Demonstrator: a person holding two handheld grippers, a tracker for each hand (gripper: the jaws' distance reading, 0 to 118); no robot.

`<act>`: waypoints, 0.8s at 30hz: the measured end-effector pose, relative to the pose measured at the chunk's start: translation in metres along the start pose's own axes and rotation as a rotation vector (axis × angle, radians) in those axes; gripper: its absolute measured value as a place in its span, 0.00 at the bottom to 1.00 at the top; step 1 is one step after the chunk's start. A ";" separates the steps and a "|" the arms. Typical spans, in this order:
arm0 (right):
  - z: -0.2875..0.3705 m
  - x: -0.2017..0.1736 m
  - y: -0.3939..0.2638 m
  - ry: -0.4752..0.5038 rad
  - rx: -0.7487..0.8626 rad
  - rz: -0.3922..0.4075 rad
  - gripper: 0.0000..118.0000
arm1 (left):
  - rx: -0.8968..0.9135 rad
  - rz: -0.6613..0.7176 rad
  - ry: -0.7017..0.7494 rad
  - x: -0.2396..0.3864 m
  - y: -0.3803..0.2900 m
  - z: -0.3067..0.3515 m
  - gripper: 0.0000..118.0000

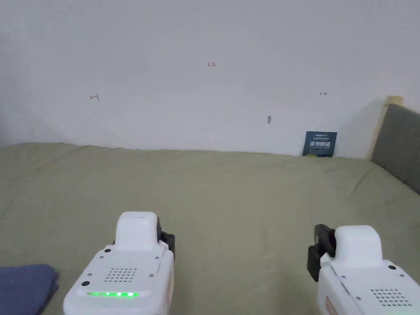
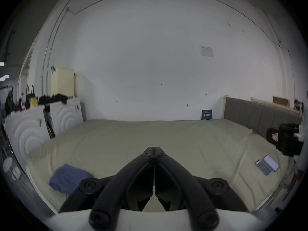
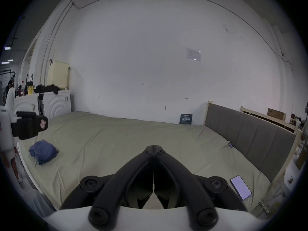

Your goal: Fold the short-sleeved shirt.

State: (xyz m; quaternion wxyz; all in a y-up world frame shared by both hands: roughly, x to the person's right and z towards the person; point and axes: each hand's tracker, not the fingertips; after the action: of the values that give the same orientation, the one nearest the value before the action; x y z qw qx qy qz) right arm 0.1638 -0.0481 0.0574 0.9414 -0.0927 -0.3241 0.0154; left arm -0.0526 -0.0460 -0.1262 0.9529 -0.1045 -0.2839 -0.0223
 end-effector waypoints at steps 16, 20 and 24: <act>0.002 0.011 0.011 -0.010 0.014 -0.039 0.01 | 0.023 -0.015 -0.008 -0.009 0.017 -0.002 0.05; 0.003 0.008 0.012 -0.074 0.059 0.001 0.64 | 0.016 0.002 -0.008 -0.012 0.020 -0.004 0.94; 0.002 0.012 0.012 -0.059 0.083 -0.046 1.00 | 0.001 0.000 0.023 -0.012 0.018 -0.009 1.00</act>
State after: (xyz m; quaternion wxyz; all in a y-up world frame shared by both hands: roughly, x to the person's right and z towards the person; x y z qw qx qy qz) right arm 0.1728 -0.0353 0.0641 0.9346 -0.0456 -0.3527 0.0098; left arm -0.0558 -0.0310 -0.1436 0.9561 -0.1039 -0.2730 -0.0236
